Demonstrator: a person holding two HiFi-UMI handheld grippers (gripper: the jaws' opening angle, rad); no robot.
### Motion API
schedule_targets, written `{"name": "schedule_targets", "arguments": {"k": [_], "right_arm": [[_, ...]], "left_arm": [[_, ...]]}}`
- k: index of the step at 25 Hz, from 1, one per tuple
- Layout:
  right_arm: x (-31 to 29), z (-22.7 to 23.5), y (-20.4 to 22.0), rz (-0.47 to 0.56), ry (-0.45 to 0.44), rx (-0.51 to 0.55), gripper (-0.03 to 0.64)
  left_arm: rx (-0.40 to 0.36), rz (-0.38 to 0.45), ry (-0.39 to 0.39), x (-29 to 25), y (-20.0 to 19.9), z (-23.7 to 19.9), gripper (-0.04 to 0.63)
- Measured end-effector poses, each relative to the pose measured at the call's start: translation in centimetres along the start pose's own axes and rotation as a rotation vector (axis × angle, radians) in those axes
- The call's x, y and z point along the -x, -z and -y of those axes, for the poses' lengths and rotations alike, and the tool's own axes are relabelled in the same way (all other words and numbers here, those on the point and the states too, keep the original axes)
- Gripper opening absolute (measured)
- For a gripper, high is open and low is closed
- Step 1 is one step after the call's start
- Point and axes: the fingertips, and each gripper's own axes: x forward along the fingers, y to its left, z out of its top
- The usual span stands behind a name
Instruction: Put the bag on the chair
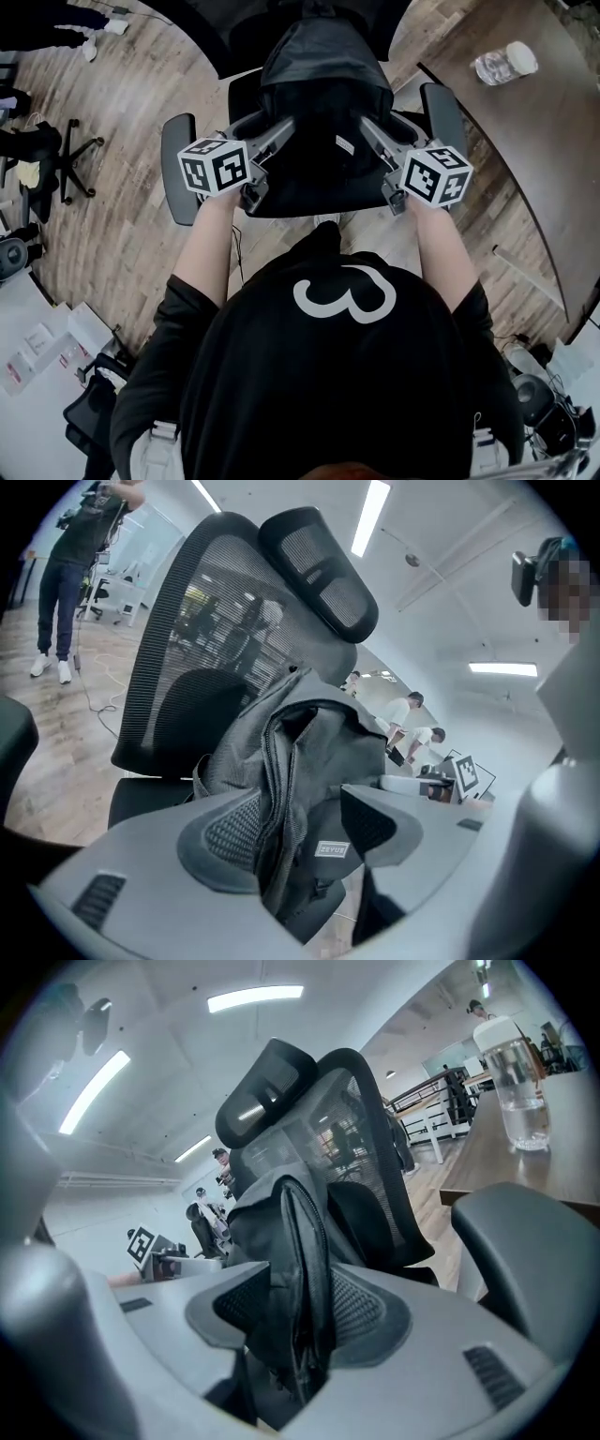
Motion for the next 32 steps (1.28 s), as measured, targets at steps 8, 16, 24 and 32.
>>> {"name": "schedule_targets", "arguments": {"k": [8,16,24,32], "right_arm": [[4.1,-0.5,-1.0,0.023,0.072,0.169,0.193],[9.8,-6.1,-0.8,0.069,-0.052,0.125,0.193],[16.9,-13.0,2.4,0.014,-0.155,0.242,0.193],[25.6,-19.7,3.5,0.071,-0.251,0.305,0.171]], "left_arm": [[-0.029,0.031,-0.031,2.3,0.6,1.7,0.264],[-0.097,0.050,-0.012,7.7,1.1,7.3,0.262],[-0.226,0.046,0.006,12.4,3.5,16.6,0.253],[-0.251,0.124,0.089,17.0,6.7,26.8,0.151]]}}
